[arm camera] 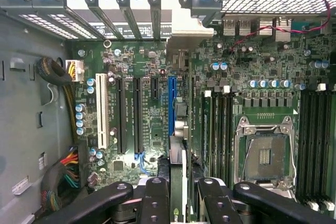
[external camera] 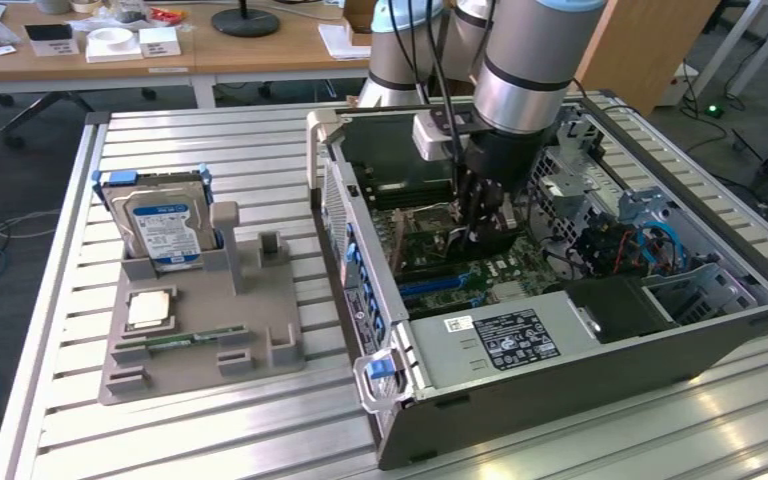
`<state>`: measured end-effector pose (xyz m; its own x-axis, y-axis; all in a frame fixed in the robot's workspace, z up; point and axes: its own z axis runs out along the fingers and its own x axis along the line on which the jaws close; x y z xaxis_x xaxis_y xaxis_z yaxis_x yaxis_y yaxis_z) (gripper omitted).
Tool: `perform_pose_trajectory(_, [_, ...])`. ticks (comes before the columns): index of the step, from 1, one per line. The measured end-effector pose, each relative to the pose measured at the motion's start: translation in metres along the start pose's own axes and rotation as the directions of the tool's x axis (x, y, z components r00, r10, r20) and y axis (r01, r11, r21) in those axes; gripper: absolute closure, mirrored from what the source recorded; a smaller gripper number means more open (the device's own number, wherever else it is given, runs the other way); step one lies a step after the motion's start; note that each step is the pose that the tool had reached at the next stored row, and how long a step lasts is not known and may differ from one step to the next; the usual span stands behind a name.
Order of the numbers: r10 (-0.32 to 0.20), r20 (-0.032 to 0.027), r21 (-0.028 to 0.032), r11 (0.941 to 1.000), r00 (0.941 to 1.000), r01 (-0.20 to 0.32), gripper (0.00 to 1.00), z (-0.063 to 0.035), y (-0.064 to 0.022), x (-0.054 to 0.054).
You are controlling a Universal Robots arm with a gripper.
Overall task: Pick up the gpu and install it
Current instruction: 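Insert the gpu into the slot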
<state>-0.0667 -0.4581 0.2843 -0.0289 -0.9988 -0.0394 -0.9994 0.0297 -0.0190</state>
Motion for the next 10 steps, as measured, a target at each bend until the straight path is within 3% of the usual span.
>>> perform_pose_trajectory(10, [0.0,0.0001,-0.0008,1.0,1.0,0.0,0.74,0.0036,0.0,0.0025])
